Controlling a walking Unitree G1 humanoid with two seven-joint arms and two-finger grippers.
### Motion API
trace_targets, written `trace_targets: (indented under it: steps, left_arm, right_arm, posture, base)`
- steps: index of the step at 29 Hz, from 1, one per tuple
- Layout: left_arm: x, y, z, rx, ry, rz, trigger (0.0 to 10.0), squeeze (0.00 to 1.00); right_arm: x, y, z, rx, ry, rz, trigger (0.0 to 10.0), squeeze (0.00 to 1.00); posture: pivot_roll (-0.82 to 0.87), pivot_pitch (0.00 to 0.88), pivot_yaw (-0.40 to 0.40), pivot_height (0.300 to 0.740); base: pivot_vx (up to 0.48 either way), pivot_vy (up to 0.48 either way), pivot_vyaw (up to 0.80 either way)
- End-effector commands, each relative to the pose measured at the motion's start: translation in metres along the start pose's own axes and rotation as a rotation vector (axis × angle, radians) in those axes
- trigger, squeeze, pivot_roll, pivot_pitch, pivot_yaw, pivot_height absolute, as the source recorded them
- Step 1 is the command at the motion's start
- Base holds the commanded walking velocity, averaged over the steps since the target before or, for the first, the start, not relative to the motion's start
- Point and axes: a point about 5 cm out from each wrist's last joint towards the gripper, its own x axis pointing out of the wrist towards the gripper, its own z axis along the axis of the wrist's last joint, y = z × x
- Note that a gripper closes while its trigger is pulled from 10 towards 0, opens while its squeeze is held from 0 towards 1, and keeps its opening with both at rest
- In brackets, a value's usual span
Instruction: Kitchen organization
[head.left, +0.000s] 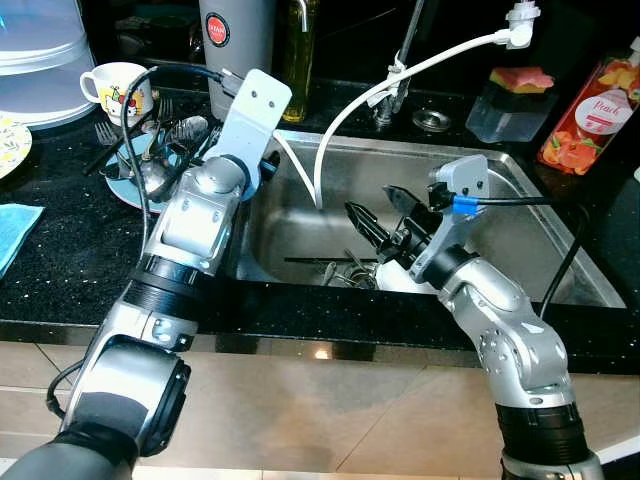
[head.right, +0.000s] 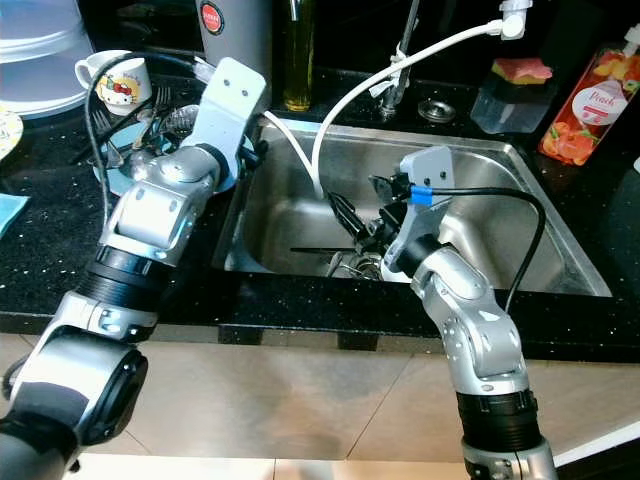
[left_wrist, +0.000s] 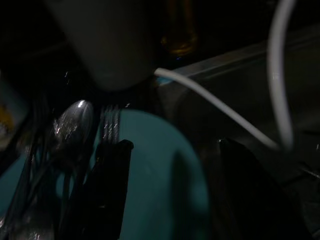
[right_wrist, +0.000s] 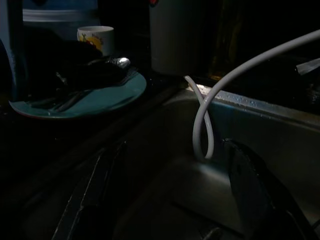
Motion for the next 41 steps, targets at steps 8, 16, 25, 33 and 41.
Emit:
trace_targets:
  steps: [8, 16, 25, 33, 41]
  left_arm:
    - [0.014, 0.032, -0.014, -0.224, 0.151, 0.161, 10.0, 0.00]
    - [0.016, 0.045, -0.024, -0.248, 0.207, 0.234, 10.0, 0.00]
    - [0.018, 0.058, -0.032, -0.299, 0.261, 0.281, 10.0, 0.00]
    - [0.020, 0.058, -0.040, -0.367, 0.319, 0.268, 10.0, 0.00]
    - [0.021, 0.056, -0.042, -0.345, 0.337, 0.253, 3.0, 0.00]
  right_arm:
    - [0.024, 0.044, 0.012, 0.004, -0.020, 0.210, 10.0, 0.00]
    - [0.035, 0.056, 0.010, 0.017, -0.006, 0.223, 10.0, 0.00]
    - [0.036, 0.056, 0.011, 0.040, -0.027, 0.191, 10.0, 0.00]
    - [0.035, 0.056, 0.009, 0.040, -0.022, 0.186, 10.0, 0.00]
    - [0.035, 0.055, 0.010, 0.040, -0.026, 0.179, 10.0, 0.00]
  posture:
    - [0.18, 0.043, -0.093, 0.740]
    - [0.18, 0.043, -0.088, 0.740]
    - [0.18, 0.044, -0.080, 0.740]
    - [0.18, 0.044, -0.081, 0.740]
    - [0.19, 0.042, -0.077, 0.740]
  base:
    - [0.000, 0.000, 0.00]
    - [0.000, 0.000, 0.00]
    - [0.000, 0.000, 0.00]
    - [0.000, 0.000, 0.00]
    - [0.000, 0.000, 0.00]
